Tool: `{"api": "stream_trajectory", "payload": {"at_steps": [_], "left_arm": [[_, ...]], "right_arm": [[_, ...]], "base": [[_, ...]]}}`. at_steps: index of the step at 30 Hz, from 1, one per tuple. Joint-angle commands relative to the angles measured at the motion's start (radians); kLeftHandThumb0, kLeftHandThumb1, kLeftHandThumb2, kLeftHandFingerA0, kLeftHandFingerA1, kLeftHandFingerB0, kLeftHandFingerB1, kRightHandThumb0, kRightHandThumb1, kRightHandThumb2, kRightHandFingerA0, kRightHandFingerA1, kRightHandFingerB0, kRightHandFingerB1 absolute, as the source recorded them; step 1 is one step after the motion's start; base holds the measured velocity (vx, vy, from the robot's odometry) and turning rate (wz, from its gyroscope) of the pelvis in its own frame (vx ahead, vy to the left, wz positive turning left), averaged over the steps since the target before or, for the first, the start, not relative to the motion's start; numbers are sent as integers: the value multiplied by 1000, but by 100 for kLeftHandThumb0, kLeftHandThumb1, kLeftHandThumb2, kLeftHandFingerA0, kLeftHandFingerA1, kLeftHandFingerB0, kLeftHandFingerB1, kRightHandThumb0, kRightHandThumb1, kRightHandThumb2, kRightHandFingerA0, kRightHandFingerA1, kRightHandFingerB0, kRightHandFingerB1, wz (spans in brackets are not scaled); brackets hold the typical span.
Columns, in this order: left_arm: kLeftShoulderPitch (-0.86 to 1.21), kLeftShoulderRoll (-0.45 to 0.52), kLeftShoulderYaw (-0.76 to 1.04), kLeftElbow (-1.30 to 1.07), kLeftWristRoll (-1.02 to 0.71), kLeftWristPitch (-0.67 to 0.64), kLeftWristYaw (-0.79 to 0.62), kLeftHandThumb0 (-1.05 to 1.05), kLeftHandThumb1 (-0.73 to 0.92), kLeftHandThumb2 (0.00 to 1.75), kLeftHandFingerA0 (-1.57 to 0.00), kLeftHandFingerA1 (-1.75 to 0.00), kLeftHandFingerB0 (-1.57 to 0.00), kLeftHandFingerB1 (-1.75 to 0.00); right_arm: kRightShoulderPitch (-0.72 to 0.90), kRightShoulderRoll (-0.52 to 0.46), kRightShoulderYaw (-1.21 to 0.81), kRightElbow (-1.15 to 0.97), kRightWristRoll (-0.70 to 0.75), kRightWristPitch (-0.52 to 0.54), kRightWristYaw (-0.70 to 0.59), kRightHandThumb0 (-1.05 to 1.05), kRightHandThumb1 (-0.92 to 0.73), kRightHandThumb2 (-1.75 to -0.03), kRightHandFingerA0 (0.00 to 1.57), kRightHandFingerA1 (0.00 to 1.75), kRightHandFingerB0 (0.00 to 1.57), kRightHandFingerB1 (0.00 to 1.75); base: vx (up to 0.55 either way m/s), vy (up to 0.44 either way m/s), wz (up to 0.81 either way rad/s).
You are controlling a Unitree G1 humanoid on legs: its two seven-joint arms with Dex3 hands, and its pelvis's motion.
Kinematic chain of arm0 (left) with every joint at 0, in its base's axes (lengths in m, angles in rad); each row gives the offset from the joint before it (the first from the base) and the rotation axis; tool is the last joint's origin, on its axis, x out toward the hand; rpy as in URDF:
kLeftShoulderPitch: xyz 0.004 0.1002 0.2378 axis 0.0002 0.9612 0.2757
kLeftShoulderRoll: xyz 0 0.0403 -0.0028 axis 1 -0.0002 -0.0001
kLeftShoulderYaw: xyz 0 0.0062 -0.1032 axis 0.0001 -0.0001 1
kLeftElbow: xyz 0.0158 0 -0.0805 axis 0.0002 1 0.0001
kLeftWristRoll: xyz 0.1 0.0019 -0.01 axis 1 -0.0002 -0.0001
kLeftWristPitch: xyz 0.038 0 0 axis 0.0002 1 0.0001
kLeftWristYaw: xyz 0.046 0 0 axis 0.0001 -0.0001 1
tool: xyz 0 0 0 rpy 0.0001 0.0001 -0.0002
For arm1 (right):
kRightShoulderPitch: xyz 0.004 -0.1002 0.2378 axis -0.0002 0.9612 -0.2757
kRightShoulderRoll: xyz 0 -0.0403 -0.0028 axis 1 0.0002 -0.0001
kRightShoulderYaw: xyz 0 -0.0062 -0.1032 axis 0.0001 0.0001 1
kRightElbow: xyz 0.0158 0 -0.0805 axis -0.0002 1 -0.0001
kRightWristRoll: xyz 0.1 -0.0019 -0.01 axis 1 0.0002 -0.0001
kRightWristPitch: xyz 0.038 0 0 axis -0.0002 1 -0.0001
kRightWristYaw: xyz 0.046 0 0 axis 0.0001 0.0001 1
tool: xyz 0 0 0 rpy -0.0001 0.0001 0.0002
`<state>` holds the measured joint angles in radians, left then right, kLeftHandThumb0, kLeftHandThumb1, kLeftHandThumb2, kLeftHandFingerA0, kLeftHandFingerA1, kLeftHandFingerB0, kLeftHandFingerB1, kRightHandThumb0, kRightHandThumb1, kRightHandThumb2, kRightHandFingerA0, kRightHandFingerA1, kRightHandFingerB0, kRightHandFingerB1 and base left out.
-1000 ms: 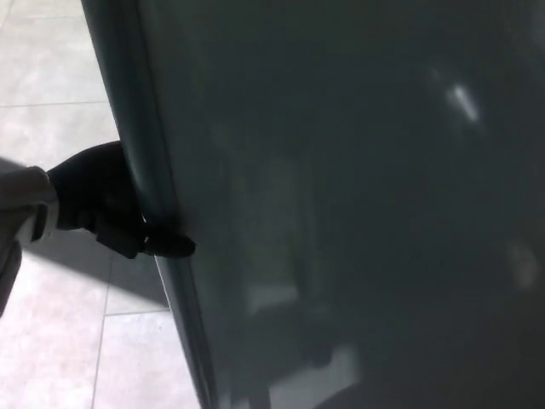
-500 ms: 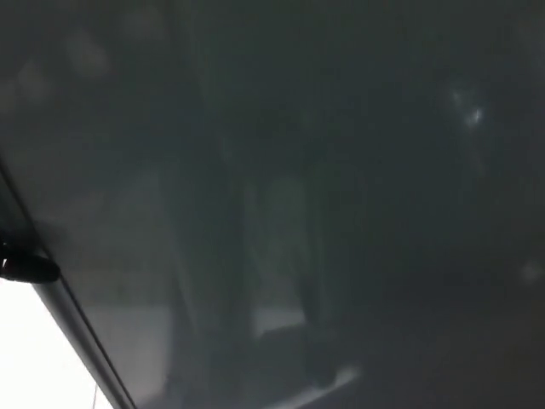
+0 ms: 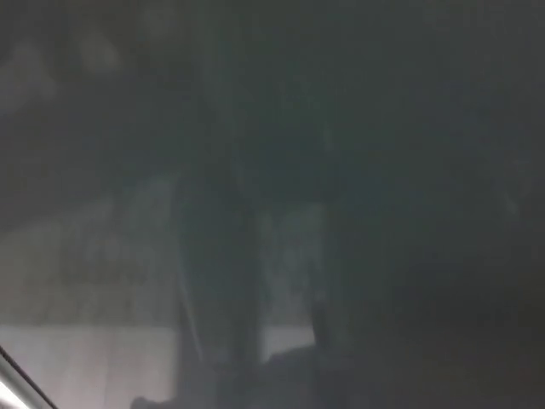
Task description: A white board is being place on the right hand side and parallel to the robot and the robot uses its left hand to grab on the leftside of the whiteboard and drag the whiteboard from the right hand side to the left hand side
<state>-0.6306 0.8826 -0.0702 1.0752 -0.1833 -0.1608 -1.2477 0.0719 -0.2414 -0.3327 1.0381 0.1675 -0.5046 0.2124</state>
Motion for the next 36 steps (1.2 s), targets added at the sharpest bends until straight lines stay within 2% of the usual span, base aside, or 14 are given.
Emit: {"api": "stream_trajectory", "payload": {"at_steps": [1, 10, 12, 18, 24, 25, 27, 28, 29, 30, 31, 32, 35, 36], "left_arm": [[-5, 41, -15, 50, 87, -101, -35, -15, 72, 62, -81, -51, -86, -68], [12, 78, -2, 84, 99, -97, 5, -14, 72, 63, -83, -50, -89, -64], [8, 81, 17, 111, 78, -58, -27, -11, 71, 64, -82, -62, -89, -69], [5, 123, 16, 132, 99, -28, 11, -11, 70, 61, -84, -55, -89, -59], [18, 158, 17, 153, 121, -128, 29, -17, 70, 62, -81, -53, -85, -56], [22, 162, 25, 159, 117, -93, 58, -17, 70, 62, -83, -49, -77, -52], [28, 159, 46, 167, 99, -59, 81, -17, 69, 60, -74, -44, -64, -43], [41, 160, 55, 158, 99, -79, 101, -27, 67, 61, -56, -39, -35, -33], [76, 149, 90, 143, 71, -53, 155, -39, 51, 71, -21, -41, 0, -13], [90, 144, 107, 135, 61, -38, 176, -39, 51, 71, -21, -41, 0, -13], [115, 133, 144, 131, 34, -25, 200, -42, 47, 70, -8, -38, 0, -8], [137, 111, 181, 128, 8, 0, 224, -47, 45, 71, 0, -24, 0, -5], [187, 70, 251, 117, -27, 47, 286, -63, 39, 69, 0, -6, 0, 0], [217, 51, 287, 106, -45, 52, 317, -61, 39, 71, 0, -9, 0, -3]], "right_arm": [[3, -4, -10, 3, 19, 13, 13, -71, -71, -61, 88, 85, 41, 56], [-3, -2, -4, 21, 9, 3, 4, -72, -72, -62, 90, 86, 41, 56], [-2, -2, -2, 24, 9, -4, 13, -72, -72, -62, 88, 86, 42, 58], [-6, -4, -1, 28, 3, -3, 0, -72, -72, -62, 85, 86, 43, 57], [-8, -5, -11, 36, 15, 1, 7, -72, -72, -62, 89, 85, 44, 57], [-6, -3, -10, 32, 14, 3, 5, -72, -71, -62, 88, 86, 44, 57], [-3, -2, -9, 31, 12, -4, 4, -72, -72, -62, 87, 86, 44, 57], [-3, -2, -10, 31, 13, -6, 6, -72, -72, -62, 87, 87, 44, 57], [-1, 0, -9, 24, 14, -3, 7, -71, -73, -62, 86, 87, 44, 58], [0, 0, -9, 21, 15, -1, 7, -71, -73, -62, 86, 87, 44, 58], [0, 3, -7, 17, 13, 2, 6, -72, -72, -62, 87, 87, 44, 58], [-2, 3, -6, 17, 11, 0, 5, -72, -73, -62, 86, 87, 42, 58], [2, 5, -5, 14, 11, -4, 7, -73, -73, -62, 86, 85, 42, 57], [2, 5, -3, 15, 7, -4, 4, -67, -56, -107, 79, 84, 37, 63]], "base": [[0, 0, 0], [0, 0, 0], [0, 0, 0], [0, 0, 0], [0, 0, 0], [0, 0, 0], [0, 0, 0], [0, 0, 0], [0, 0, 0], [0, 0, 0], [0, 0, 0], [0, 0, 0], [0, 0, 2], [0, 0, 0]]}}
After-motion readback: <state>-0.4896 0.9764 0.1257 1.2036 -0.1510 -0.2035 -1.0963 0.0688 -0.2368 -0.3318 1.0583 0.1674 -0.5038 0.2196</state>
